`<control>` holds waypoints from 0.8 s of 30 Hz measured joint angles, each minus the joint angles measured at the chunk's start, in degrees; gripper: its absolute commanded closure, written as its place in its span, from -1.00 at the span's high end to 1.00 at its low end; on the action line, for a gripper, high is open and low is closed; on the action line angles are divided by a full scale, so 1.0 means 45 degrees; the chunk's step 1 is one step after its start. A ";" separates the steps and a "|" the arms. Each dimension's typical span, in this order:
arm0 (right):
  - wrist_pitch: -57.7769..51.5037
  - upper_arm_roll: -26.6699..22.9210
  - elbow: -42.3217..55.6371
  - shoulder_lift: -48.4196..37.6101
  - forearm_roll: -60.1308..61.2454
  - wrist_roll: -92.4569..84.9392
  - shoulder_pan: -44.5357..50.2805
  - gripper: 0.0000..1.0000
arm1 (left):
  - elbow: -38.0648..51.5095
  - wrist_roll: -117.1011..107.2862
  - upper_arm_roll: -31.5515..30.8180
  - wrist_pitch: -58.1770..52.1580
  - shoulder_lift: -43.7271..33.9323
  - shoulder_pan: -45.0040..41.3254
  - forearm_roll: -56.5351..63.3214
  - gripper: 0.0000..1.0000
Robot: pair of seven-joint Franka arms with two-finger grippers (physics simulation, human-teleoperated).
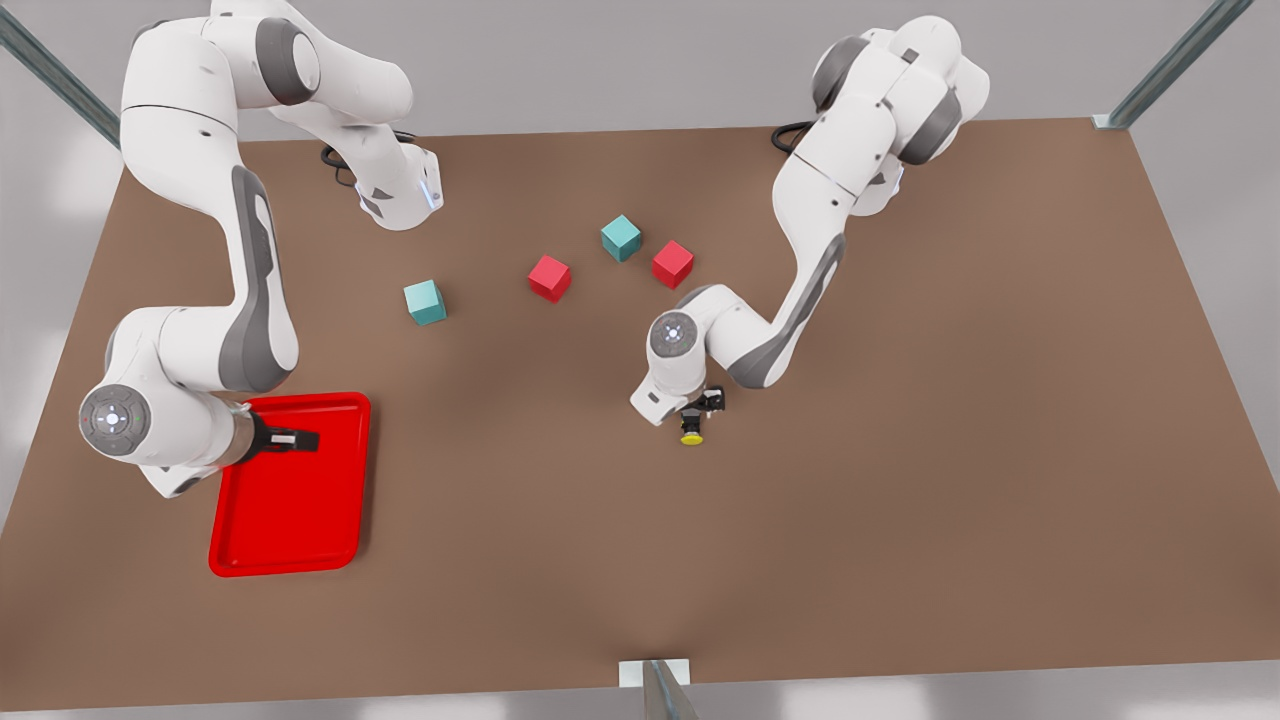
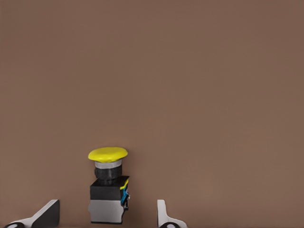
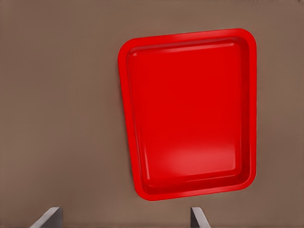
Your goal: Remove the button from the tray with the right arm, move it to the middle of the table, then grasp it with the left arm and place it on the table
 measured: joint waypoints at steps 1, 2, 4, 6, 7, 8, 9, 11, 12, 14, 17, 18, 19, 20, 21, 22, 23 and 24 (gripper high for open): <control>-0.0007 -0.0003 0.0001 -0.0004 0.0000 -0.0054 0.0000 1.00 | 0.0003 -0.0142 0.0000 0.0039 0.0076 0.0035 0.0015 0.99; -0.0016 -0.0013 0.0001 -0.0019 -0.0001 -0.0105 0.0002 1.00 | 0.0013 -0.0274 0.0000 0.0071 0.0147 0.0062 0.0027 0.99; -0.0030 -0.0022 0.0011 -0.0053 -0.0001 -0.0201 0.0011 1.00 | 0.0023 -0.0516 0.0000 0.0124 0.0289 0.0095 0.0167 0.99; -0.0040 -0.0024 0.0018 -0.0064 -0.0002 -0.0284 0.0034 1.00 | 0.0047 -0.0732 0.0000 0.0163 0.0411 0.0115 0.0310 0.99; -0.0044 -0.0024 0.0018 -0.0066 -0.0005 -0.0323 0.0038 1.00 | 0.0064 -0.0829 0.0000 0.0180 0.0476 0.0131 0.0374 0.99; -0.0048 -0.0024 0.0019 -0.0066 -0.0009 -0.0359 0.0038 1.00 | 0.0084 -0.0920 0.0000 0.0194 0.0537 0.0138 0.0425 0.99; -0.0051 -0.0024 0.0020 -0.0067 -0.0011 -0.0395 0.0030 1.00 | 0.0094 -0.1006 0.0000 0.0207 0.0577 0.0142 0.0464 0.99; -0.0055 -0.0025 0.0021 -0.0067 -0.0012 -0.0460 0.0023 1.00 | 0.0090 -0.1162 0.0000 0.0298 0.0711 0.0139 0.0513 0.99; -0.0057 -0.0025 0.0021 -0.0067 -0.0013 -0.0490 0.0022 1.00 | 0.0097 -0.1229 0.0000 0.0343 0.0779 0.0142 0.0529 0.99; -0.0058 -0.0024 0.0019 -0.0065 -0.0015 -0.0544 0.0020 1.00 | 0.0109 -0.1343 -0.0008 0.0431 0.0902 0.0182 0.0548 0.99; -0.0049 -0.0033 0.0021 -0.0041 -0.0028 -0.0616 0.0002 1.00 | 0.0106 -0.1465 -0.0031 0.0590 0.0961 0.0286 0.0552 0.87; -0.0046 -0.0031 0.0021 -0.0034 -0.0036 -0.0638 -0.0011 1.00 | 0.0105 -0.1504 -0.0042 0.0626 0.0961 0.0294 0.0551 0.52; -0.0038 -0.0028 0.0018 -0.0022 -0.0038 -0.0658 -0.0021 1.00 | 0.0105 -0.1542 -0.0050 0.0653 0.0950 0.0298 0.0553 0.32; -0.0027 -0.0026 0.0010 -0.0015 -0.0039 -0.0677 -0.0033 1.00 | 0.0104 -0.1580 -0.0060 0.0673 0.0943 0.0309 0.0560 0.23; -0.0011 -0.0025 0.0006 -0.0012 -0.0039 -0.0694 -0.0060 1.00 | 0.0097 -0.1612 -0.0069 0.0690 0.0937 0.0315 0.0555 0.13; 0.0002 -0.0025 0.0004 -0.0010 -0.0040 -0.0710 -0.0080 1.00 | 0.0092 -0.1642 -0.0074 0.0702 0.0926 0.0322 0.0549 -0.11; 0.0012 -0.0025 0.0003 -0.0010 -0.0039 -0.0726 -0.0090 1.00 | 0.0089 -0.1679 -0.0076 0.0704 0.0918 0.0339 0.0557 -0.25; 0.0018 -0.0025 0.0002 -0.0009 -0.0039 -0.0740 -0.0085 1.00 | 0.0088 -0.1721 -0.0077 0.0698 0.0901 0.0350 0.0571 -0.32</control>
